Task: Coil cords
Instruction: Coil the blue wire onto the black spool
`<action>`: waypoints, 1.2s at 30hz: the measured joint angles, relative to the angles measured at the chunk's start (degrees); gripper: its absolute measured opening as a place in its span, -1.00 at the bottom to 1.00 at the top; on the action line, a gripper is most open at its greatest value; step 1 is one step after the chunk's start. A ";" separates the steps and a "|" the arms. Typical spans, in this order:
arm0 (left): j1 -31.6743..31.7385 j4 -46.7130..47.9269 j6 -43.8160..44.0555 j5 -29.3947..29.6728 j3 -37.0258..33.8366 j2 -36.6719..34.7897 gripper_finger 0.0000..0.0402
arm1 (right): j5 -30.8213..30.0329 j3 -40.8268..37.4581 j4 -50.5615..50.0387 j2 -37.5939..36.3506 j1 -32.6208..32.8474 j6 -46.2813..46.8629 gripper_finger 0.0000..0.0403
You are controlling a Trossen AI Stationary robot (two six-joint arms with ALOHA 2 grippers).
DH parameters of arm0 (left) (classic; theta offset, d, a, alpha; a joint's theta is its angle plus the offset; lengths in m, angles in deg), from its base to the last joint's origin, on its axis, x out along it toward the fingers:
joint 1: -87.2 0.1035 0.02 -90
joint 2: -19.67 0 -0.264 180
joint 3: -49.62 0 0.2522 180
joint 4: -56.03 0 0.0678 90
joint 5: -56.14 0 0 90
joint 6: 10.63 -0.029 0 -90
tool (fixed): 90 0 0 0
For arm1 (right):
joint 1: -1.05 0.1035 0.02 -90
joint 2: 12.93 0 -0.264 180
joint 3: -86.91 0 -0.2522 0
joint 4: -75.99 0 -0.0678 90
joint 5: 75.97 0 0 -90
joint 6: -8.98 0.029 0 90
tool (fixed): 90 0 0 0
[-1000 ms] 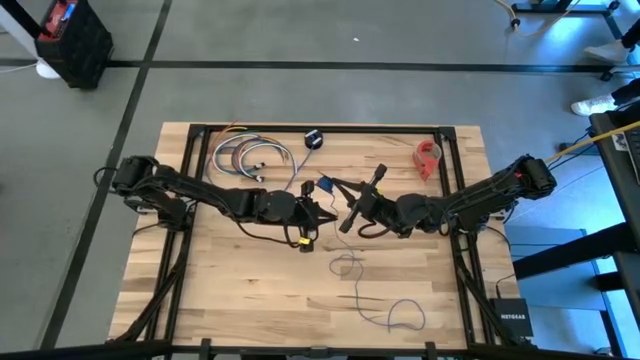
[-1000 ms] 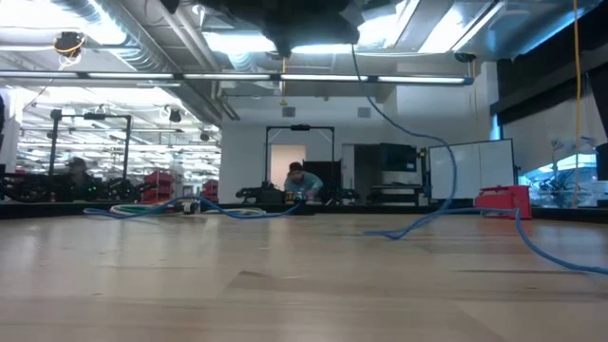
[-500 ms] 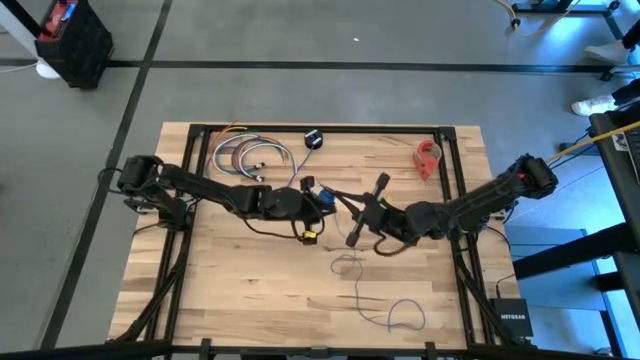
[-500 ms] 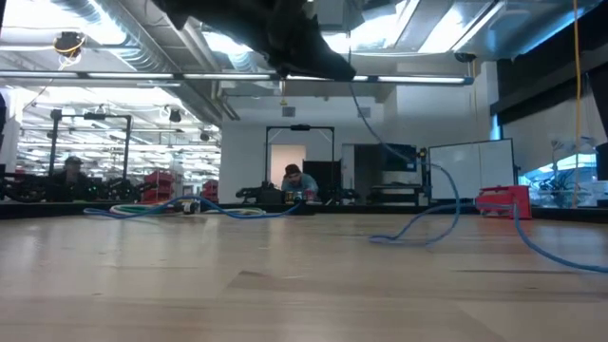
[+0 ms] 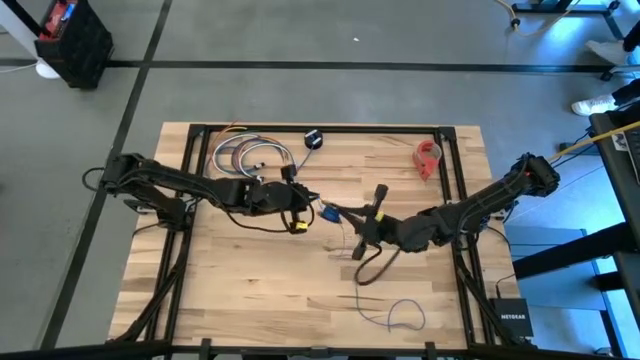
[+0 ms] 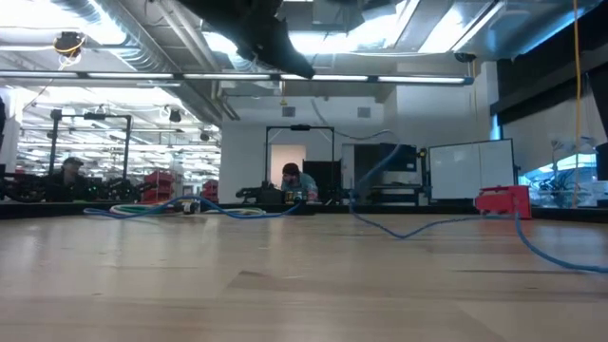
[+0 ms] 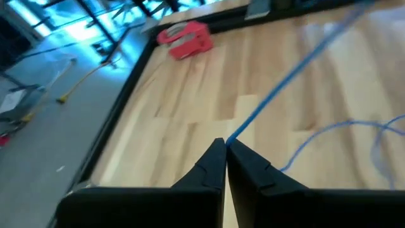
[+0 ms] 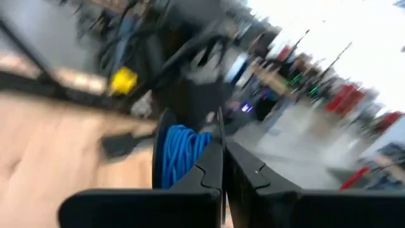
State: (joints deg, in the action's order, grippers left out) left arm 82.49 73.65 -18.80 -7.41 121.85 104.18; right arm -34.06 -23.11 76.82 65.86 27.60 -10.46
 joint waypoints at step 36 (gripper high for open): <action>-5.41 1.40 4.16 0.75 0.28 -0.91 -0.97 | 8.10 -1.69 -15.28 9.84 -16.45 20.34 -0.96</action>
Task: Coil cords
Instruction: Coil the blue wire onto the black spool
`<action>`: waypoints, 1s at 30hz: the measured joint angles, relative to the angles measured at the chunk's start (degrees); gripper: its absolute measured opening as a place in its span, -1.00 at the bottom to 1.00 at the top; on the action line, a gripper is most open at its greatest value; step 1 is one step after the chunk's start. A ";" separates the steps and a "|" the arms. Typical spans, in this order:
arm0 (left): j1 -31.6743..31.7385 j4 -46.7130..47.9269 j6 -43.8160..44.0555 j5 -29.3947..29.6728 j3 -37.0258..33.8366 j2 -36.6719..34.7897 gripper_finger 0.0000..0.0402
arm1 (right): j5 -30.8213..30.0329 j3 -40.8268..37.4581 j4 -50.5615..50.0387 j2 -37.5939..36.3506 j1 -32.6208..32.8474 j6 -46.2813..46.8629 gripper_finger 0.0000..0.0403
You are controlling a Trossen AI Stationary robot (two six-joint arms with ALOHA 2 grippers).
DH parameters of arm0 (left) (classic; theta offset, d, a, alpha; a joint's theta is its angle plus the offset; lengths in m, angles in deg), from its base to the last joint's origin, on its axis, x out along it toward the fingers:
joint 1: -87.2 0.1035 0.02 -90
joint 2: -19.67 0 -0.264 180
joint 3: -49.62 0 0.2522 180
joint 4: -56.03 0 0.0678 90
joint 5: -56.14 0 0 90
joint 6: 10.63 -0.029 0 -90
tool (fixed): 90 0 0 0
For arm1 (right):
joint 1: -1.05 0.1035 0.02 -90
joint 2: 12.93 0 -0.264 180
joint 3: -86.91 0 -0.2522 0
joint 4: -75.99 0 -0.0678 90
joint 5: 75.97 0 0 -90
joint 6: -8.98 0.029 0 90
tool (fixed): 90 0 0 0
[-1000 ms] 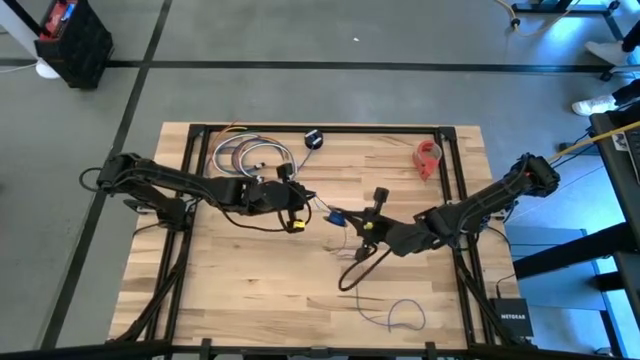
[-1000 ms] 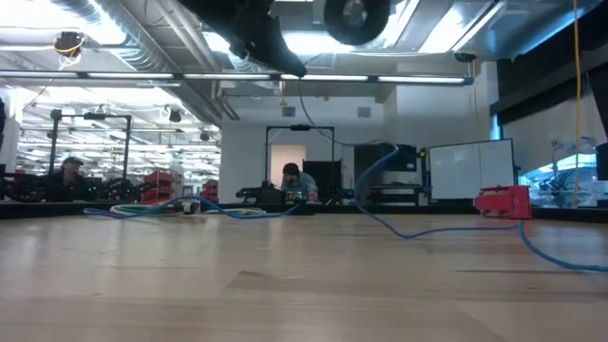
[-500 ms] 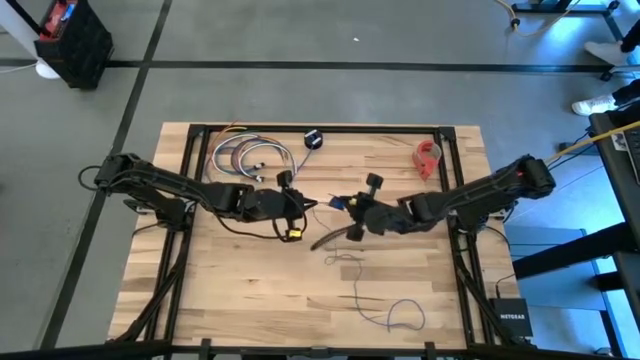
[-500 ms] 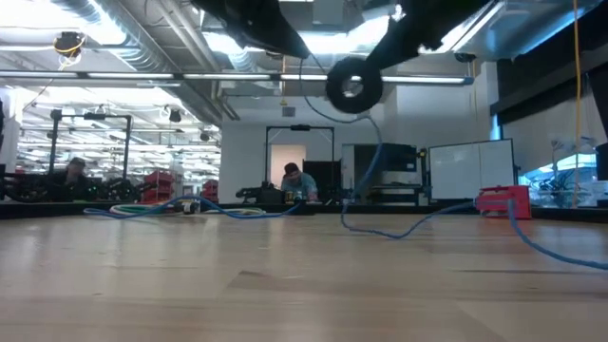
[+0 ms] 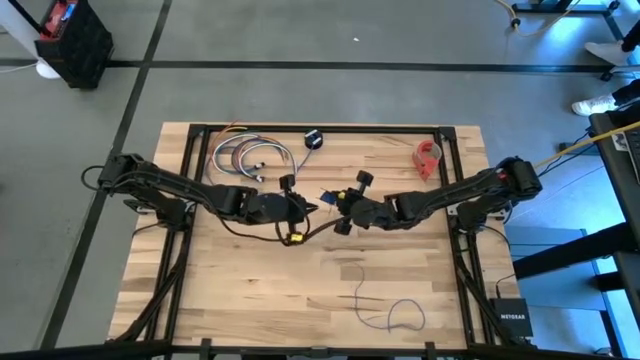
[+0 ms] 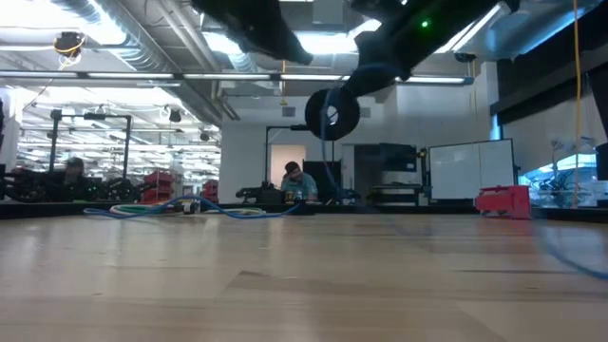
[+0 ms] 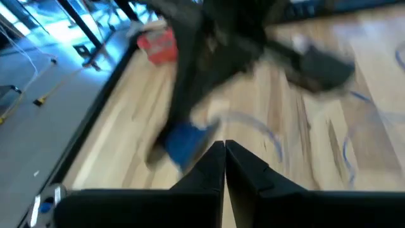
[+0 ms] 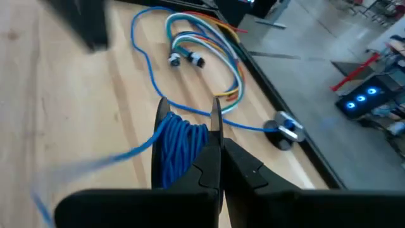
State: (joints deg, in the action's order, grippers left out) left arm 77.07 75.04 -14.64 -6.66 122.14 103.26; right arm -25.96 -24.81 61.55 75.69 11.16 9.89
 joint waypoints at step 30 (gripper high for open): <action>3.76 3.33 0.98 -13.10 -4.04 -1.78 -0.24 | -6.99 0.09 -1.87 -9.55 4.55 -4.18 -0.96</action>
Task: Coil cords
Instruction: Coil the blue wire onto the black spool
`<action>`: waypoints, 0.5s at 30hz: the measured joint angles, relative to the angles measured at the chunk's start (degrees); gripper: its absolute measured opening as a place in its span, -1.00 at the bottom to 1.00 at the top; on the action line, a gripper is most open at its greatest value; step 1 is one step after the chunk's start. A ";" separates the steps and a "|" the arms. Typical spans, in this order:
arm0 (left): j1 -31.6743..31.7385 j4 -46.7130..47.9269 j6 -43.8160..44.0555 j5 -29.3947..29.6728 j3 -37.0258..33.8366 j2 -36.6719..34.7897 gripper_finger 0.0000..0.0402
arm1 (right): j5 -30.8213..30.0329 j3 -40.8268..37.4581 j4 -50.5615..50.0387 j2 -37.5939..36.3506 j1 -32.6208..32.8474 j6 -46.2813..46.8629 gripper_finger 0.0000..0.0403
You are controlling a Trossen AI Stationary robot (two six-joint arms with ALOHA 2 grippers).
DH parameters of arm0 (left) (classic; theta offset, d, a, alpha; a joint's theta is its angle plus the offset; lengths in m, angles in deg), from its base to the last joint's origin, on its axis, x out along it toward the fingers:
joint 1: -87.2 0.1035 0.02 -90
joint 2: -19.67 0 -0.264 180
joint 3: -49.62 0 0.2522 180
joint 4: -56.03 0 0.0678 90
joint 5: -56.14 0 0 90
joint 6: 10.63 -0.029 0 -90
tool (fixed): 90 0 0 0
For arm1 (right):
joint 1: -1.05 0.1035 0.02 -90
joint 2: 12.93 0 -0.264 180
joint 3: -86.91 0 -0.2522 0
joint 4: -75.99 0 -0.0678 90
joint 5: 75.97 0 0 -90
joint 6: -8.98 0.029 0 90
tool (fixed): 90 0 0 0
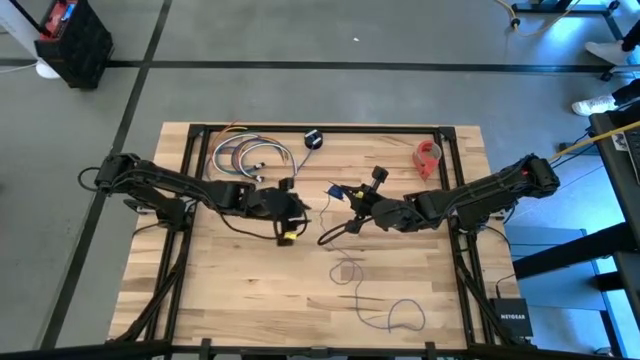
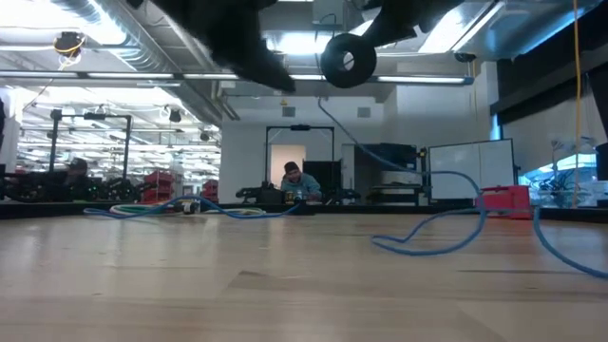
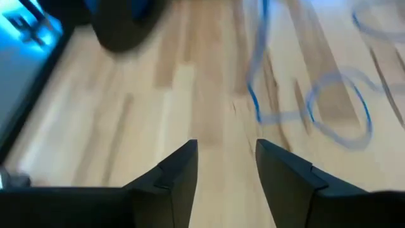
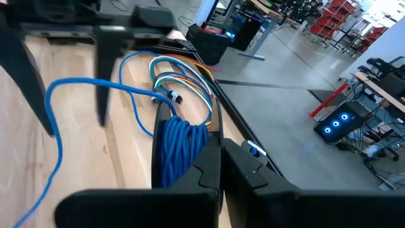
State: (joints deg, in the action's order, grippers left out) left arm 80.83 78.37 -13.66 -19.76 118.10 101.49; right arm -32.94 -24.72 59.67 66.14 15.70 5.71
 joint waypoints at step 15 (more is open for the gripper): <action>0.47 -5.43 -0.64 -4.93 0.02 2.87 -0.25 | 0.00 0.00 -0.40 0.02 -0.02 0.20 -0.96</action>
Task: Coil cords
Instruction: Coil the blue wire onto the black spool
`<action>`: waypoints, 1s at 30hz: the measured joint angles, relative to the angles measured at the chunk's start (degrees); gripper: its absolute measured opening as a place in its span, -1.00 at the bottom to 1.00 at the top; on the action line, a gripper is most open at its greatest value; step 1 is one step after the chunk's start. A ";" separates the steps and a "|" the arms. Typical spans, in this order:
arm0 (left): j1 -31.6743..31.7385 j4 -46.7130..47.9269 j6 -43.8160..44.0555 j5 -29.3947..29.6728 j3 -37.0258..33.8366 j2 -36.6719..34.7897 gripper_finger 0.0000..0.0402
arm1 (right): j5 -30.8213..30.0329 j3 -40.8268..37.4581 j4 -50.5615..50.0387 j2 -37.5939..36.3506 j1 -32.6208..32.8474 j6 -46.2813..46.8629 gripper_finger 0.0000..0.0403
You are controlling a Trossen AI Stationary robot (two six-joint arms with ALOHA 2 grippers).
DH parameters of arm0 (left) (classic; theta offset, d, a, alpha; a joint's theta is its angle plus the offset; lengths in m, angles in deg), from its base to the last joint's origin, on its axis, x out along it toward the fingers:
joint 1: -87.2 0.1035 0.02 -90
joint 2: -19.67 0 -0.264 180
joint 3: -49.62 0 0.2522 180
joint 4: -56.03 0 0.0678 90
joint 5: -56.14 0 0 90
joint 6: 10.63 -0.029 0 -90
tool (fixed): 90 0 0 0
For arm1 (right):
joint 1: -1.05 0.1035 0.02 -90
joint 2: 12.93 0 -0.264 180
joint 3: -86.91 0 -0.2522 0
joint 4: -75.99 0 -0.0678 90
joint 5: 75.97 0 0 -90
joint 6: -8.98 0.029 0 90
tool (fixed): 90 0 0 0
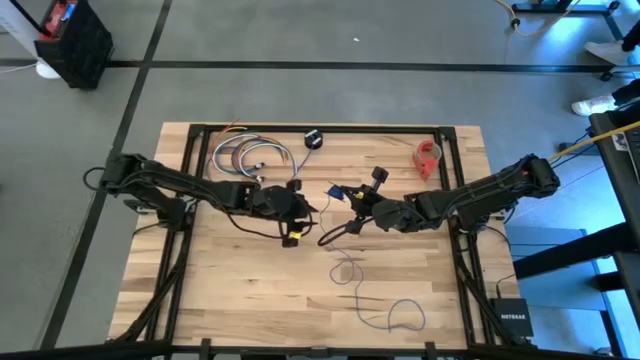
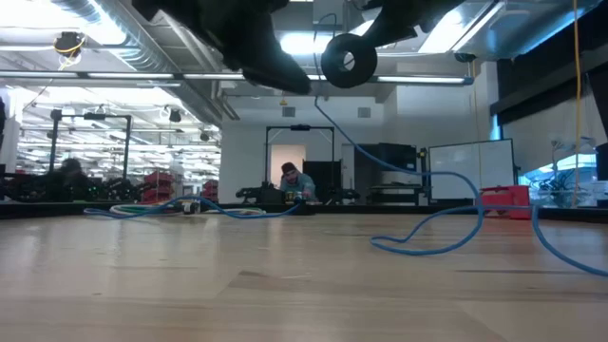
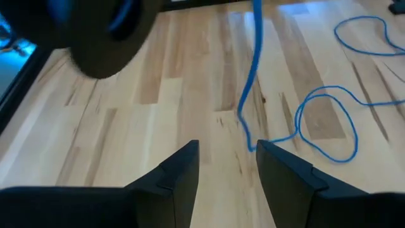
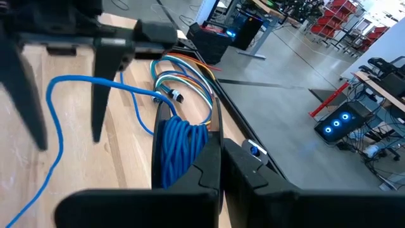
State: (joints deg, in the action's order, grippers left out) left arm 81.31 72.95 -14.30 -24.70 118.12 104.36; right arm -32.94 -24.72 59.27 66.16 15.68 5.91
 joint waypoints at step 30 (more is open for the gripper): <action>0.33 -7.86 -4.21 1.29 0.00 1.77 -0.92 | 0.03 0.00 0.34 0.00 0.02 0.48 -0.96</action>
State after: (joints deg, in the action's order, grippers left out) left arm 81.63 65.09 -18.51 -23.40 118.12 106.12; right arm -32.91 -24.72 59.61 66.16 15.70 6.39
